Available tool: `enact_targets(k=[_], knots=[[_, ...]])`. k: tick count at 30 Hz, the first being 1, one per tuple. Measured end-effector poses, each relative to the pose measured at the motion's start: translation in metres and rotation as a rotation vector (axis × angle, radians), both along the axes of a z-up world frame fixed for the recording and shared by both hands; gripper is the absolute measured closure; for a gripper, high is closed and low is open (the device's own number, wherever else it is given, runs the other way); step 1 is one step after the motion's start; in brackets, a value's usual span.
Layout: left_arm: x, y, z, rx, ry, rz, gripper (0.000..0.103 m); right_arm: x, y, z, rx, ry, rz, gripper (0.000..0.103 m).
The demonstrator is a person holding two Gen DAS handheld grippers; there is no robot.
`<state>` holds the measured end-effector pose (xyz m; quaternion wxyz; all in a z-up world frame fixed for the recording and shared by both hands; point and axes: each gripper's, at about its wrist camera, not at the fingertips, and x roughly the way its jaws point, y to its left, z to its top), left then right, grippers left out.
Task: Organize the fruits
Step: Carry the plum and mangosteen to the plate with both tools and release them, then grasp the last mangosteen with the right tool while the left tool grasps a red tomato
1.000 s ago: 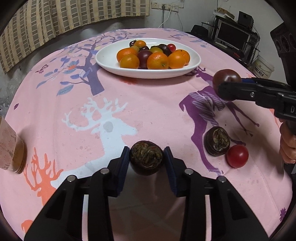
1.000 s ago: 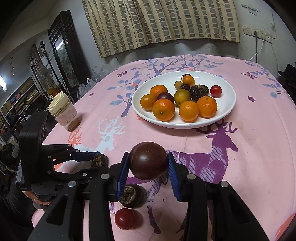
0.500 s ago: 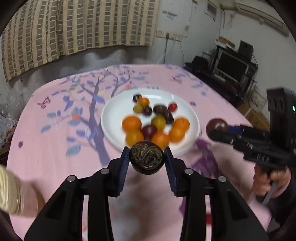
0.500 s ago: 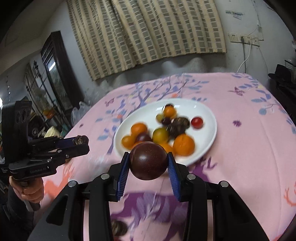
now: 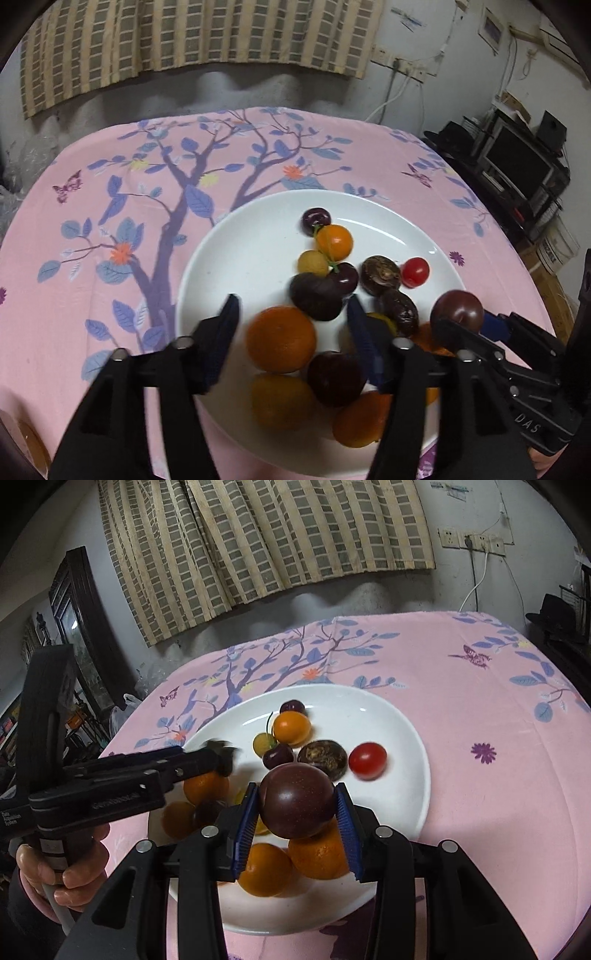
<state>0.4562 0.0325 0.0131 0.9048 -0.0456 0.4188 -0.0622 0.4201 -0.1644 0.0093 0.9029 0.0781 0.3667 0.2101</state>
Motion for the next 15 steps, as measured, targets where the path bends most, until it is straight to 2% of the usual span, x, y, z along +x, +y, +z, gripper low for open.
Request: enact_targets(k=[1,5,9,12,15], knots=[[-0.006,0.001,0.003,0.025,-0.014,0.018,0.029,-0.004,-0.001,0.002,0.006,-0.004,0.0,0.045],[-0.035,0.006,0.02,0.114,-0.045,0.044,0.019,-0.037,0.004,0.023,-0.037,-0.078,0.035,0.043],[-0.074,0.012,0.029,0.124,-0.063,0.059,0.015,-0.084,0.009,0.036,-0.029,-0.091,0.112,0.036],[-0.106,0.013,0.027,0.136,-0.05,0.067,0.011,-0.112,0.016,0.035,-0.05,-0.088,0.159,0.032],[-0.139,0.025,0.017,0.086,-0.037,0.102,0.009,-0.14,0.028,0.023,-0.088,-0.058,0.217,0.031]])
